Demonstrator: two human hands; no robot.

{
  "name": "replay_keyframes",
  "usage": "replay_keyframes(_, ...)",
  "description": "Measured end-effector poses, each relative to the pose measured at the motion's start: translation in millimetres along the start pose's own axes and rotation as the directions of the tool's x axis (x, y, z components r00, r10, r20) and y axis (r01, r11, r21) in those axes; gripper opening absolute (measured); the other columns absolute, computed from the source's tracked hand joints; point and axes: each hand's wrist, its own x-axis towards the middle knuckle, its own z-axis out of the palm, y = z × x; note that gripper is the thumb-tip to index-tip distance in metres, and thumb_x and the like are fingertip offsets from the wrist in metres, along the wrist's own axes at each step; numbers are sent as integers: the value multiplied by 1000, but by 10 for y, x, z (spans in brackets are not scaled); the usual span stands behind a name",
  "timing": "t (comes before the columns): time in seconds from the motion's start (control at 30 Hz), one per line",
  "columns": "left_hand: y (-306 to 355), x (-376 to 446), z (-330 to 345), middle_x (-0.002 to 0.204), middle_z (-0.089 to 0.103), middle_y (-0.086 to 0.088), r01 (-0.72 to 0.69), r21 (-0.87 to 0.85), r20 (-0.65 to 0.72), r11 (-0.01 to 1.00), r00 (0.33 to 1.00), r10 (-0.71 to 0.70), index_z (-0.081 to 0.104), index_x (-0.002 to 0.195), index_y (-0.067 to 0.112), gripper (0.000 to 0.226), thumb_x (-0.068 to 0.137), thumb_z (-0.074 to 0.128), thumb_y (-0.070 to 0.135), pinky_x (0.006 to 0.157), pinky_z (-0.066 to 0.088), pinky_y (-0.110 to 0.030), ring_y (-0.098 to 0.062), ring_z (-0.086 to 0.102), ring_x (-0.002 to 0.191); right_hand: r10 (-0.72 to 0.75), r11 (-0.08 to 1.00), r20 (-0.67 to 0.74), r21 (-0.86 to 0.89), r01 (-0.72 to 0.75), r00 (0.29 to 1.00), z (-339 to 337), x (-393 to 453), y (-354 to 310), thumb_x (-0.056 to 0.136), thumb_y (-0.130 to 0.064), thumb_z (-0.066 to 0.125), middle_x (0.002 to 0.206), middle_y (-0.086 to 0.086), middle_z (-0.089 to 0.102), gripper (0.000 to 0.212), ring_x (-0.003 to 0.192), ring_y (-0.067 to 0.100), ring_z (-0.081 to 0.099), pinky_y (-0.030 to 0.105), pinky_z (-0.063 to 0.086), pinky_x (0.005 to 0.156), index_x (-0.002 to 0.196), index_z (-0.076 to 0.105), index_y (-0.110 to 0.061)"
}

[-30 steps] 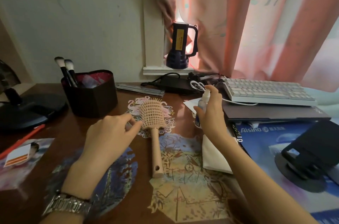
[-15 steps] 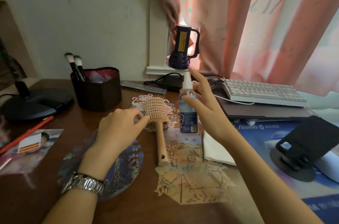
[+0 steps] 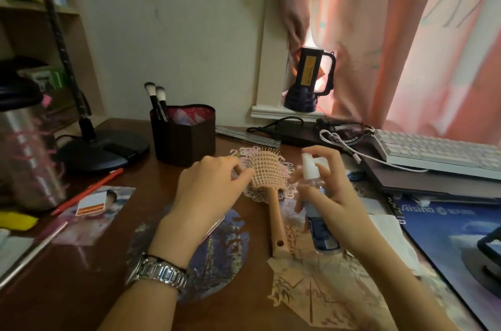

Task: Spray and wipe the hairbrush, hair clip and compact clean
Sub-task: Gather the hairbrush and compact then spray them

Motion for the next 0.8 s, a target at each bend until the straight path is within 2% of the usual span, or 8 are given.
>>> replay_keyframes(0.07,-5,7,7,86,67,8,3,12,-6,1000,1000,-3,65,92,29,32,91,45,54,60,42,-27,-14,61,79,-12,1000,-7,-5,12,1000,-14,-10,14,87,0,56,96,-6,61,50,83,17,62,37,55,69,120,41,-35)
replay_keyframes(0.2,-10,-8,32,84,67,8,6,14,-12,1000,1000,-6,66,91,29,33,91,46,55,63,47,-29,-16,62,79,-36,994,-19,-104,34,999,-20,-61,14,85,-5,62,103,-21,56,55,91,12,60,42,53,81,124,41,-38)
replay_keyframes(0.3,-34,-4,34,84,66,7,12,12,-15,1000,1000,-12,66,90,29,33,90,46,56,65,48,-31,-18,62,81,-30,992,-62,-128,21,998,-43,-88,42,86,-9,61,107,-16,56,55,89,13,62,46,54,80,126,39,-40)
replay_keyframes(0.43,-91,1,31,85,66,6,30,-8,-9,1000,1000,-30,67,89,29,33,90,46,55,64,47,-29,-18,62,81,-41,978,-107,-209,18,993,-63,-142,43,84,-18,66,104,3,56,55,76,18,64,41,59,62,124,34,-39)
replay_keyframes(0.6,-219,14,-35,80,58,10,61,-19,61,998,996,-59,66,89,29,35,89,47,58,58,39,-26,-13,56,76,-80,904,-160,-427,4,984,-111,-149,-35,79,-11,69,81,1,63,61,62,19,64,46,55,56,120,33,-39)
replay_keyframes(0.7,-337,29,-109,81,59,11,82,-23,101,996,992,-79,65,88,32,33,87,48,60,66,45,-30,-13,56,79,-114,830,-92,-557,44,989,-81,-229,-109,78,-7,65,66,-6,56,61,53,9,55,30,44,46,118,32,-40)
replay_keyframes(0.77,-415,23,-164,82,61,11,104,-33,92,994,991,-101,66,88,32,34,87,48,60,72,50,-33,-14,58,82,-93,765,-23,-642,56,995,-40,-271,-144,77,-8,62,61,-11,48,58,53,4,48,21,31,46,120,33,-35)
replay_keyframes(0.8,-446,18,-190,83,63,11,114,-37,82,993,990,-111,66,88,31,34,87,48,59,73,51,-34,-15,59,82,-66,747,-2,-663,48,998,-25,-278,-147,78,-9,61,62,-12,48,57,55,3,47,20,30,47,121,33,-34)
